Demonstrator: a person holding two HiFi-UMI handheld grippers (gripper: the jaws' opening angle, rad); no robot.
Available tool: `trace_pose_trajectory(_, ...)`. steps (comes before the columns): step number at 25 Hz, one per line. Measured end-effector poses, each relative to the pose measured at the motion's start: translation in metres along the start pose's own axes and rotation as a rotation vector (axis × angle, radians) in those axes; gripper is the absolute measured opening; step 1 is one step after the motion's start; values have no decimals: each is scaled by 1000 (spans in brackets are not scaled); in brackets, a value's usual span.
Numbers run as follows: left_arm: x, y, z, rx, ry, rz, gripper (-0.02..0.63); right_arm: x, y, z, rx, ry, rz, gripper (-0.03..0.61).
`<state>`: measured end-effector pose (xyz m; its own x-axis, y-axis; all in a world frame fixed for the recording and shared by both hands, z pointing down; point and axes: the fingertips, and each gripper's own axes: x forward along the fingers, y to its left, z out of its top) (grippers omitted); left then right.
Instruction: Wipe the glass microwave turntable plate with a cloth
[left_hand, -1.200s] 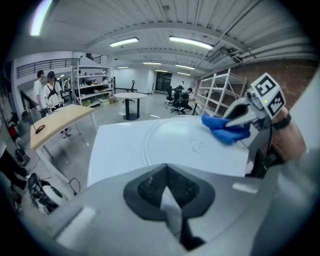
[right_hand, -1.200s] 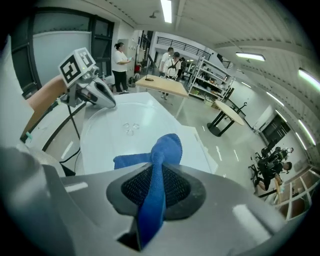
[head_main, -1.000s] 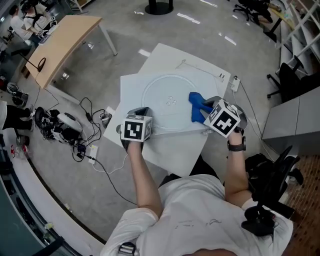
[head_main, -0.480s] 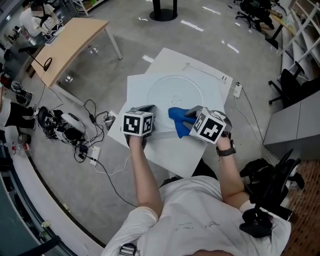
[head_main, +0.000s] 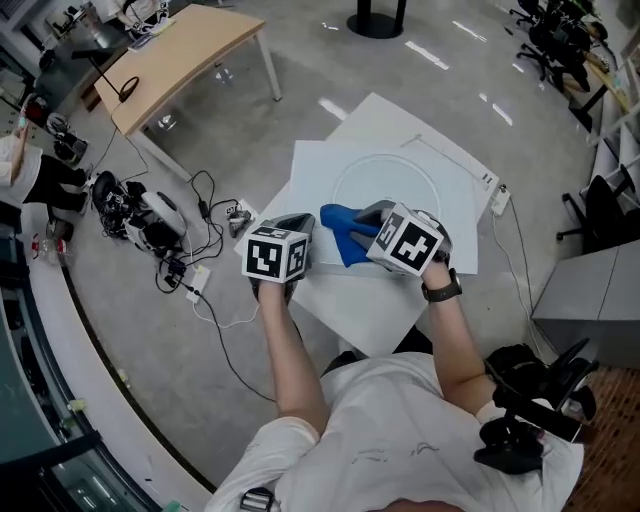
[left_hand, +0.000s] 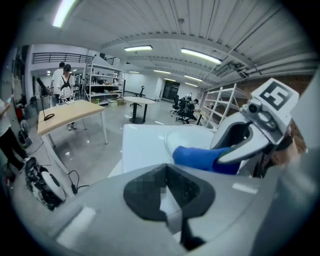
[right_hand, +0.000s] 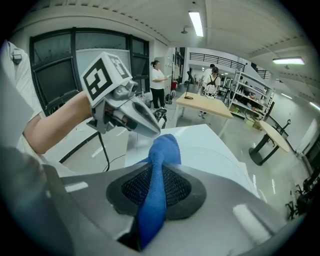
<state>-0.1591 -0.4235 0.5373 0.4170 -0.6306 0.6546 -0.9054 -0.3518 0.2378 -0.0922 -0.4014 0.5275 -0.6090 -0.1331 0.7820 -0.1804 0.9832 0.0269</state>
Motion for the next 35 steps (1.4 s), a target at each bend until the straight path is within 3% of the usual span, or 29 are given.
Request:
trace_pose_trajectory(4,-5,3,-7,-25,-4,8,0,18,-25,20,18,-26,-35,57)
trace_pose_trajectory(9,-5,5,-4,-55,-9,22,1,21,-92,35,0,-10,-231,57)
trace_pose_trajectory(12,1,4,-2,-54,1,12,0,20,-136,25,52,11,-327,57)
trace_pose_trajectory(19,11,-10,0,0,34,-56,0,-15,-190,-30,193,47,-440,58)
trace_pose_trajectory(27,16,-31,-4,91,66,-129,0,-83,-170,-112,339,92,-542,57)
trace_pose_trajectory(35,19,-48,-13,160,90,-142,2,-102,-93,-140,372,71,-495,57)
